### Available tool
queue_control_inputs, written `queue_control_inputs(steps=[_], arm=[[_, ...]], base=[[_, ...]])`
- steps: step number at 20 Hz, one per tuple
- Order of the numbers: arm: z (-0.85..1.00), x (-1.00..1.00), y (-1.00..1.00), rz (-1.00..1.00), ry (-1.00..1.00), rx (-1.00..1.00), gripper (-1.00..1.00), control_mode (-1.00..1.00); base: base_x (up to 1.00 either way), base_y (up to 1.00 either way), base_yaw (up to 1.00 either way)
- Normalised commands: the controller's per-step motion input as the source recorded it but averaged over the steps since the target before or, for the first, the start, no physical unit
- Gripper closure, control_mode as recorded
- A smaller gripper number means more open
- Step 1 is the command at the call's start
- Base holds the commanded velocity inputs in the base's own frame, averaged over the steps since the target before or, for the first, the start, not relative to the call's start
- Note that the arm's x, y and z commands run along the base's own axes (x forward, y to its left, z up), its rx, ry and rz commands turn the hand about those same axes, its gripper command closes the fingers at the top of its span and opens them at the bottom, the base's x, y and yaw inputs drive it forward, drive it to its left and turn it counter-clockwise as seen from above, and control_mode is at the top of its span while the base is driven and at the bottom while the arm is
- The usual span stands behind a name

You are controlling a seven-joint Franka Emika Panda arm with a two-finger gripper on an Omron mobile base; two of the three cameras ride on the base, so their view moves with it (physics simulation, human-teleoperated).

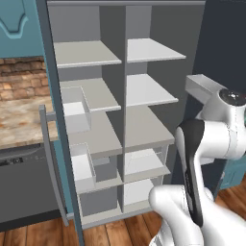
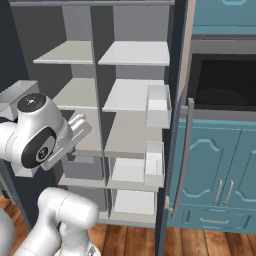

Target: Place one of the steaks on the plate and the other in the bowl. Then place the bowl in the fridge.

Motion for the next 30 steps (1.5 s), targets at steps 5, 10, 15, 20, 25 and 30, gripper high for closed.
queue_control_inputs(steps=[5,10,15,20,25,30], arm=[[0.00,0.00,0.00,0.00,0.00,0.00,1.00,1.00],[0.00,0.00,0.00,0.00,0.00,0.00,1.00,1.00],[0.00,0.00,0.00,0.00,0.00,0.00,1.00,1.00],[0.00,0.00,0.00,0.00,0.00,0.00,1.00,1.00],[0.00,0.00,0.00,0.00,0.00,0.00,1.00,1.00],[0.00,0.00,0.00,0.00,0.00,0.00,1.00,1.00]], base=[[-0.22,0.00,-0.09],[-0.40,0.00,-0.32],[-0.40,0.00,-0.40],[-0.41,0.00,-0.41],[-0.42,0.00,-0.44],[-0.44,0.00,-0.46]])
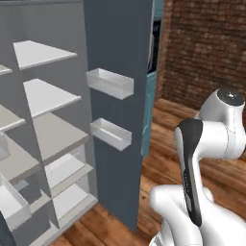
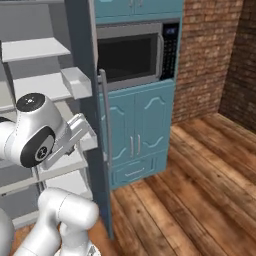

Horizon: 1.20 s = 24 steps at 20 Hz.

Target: Place one of the steaks on the plate and the other in the bowl. Then place the bowl in the fridge.

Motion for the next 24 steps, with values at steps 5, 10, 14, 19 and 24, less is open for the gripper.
queue_control_inputs(steps=[5,10,14,19,24], arm=[[0.00,0.00,0.00,0.00,0.00,0.00,1.00,1.00],[0.00,0.00,0.00,0.00,0.00,0.00,1.00,1.00],[0.00,0.00,0.00,0.00,0.00,0.00,1.00,1.00],[0.00,0.00,0.00,0.00,0.00,0.00,1.00,1.00],[0.00,0.00,0.00,0.00,0.00,0.00,1.00,1.00]], base=[[-0.45,0.00,-0.47],[-0.44,0.00,-0.49],[-0.43,0.00,-0.53],[-0.43,-0.03,-0.55],[-0.35,-0.02,-0.55]])
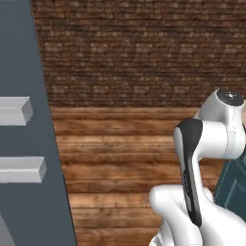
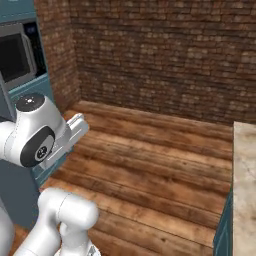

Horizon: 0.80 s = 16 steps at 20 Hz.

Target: Place one of the steaks on the plate and the other in the bowl. Then place the bowl in the fridge.

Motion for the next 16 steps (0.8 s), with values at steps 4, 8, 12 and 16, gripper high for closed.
queue_control_inputs(steps=[4,8,12,16], arm=[[0.00,0.00,0.00,0.00,0.00,0.00,1.00,1.00],[0.00,0.00,0.00,0.00,0.00,0.00,1.00,1.00],[0.00,0.00,0.00,0.00,0.00,0.00,1.00,1.00],[0.00,0.00,0.00,0.00,0.00,0.00,1.00,1.00]], base=[[-0.35,-0.05,-0.54],[-0.39,-0.05,-0.51],[-0.38,-0.02,-0.50],[-0.30,0.00,-0.46]])
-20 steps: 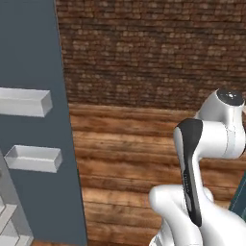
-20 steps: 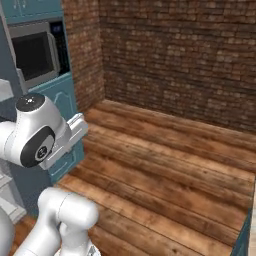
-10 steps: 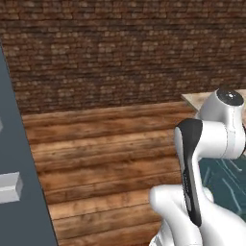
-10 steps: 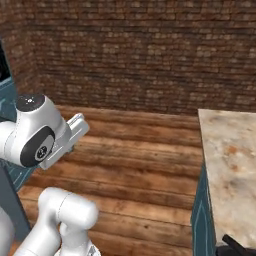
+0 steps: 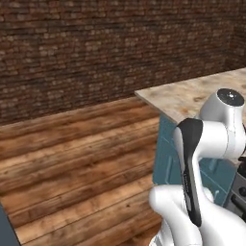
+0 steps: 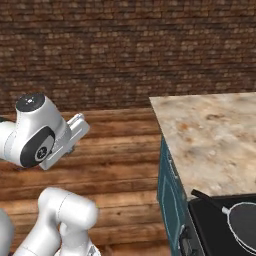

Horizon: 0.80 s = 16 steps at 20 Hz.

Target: Place one of the steaks on the plate and the other in the bowl. Then place the bowl in the fridge.

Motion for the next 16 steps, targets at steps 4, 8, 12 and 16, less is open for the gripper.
queue_control_inputs(steps=[4,8,12,16], arm=[[0.00,0.00,0.00,0.00,0.00,0.00,1.00,1.00],[0.00,0.00,0.00,0.00,0.00,0.00,1.00,1.00],[0.00,0.00,0.00,0.00,0.00,0.00,1.00,1.00],[0.00,0.00,0.00,0.00,0.00,0.00,1.00,1.00]], base=[[-0.29,0.00,-0.42],[-0.38,-0.10,-0.42],[-0.41,-0.15,-0.41],[-0.44,-0.31,-0.36]])
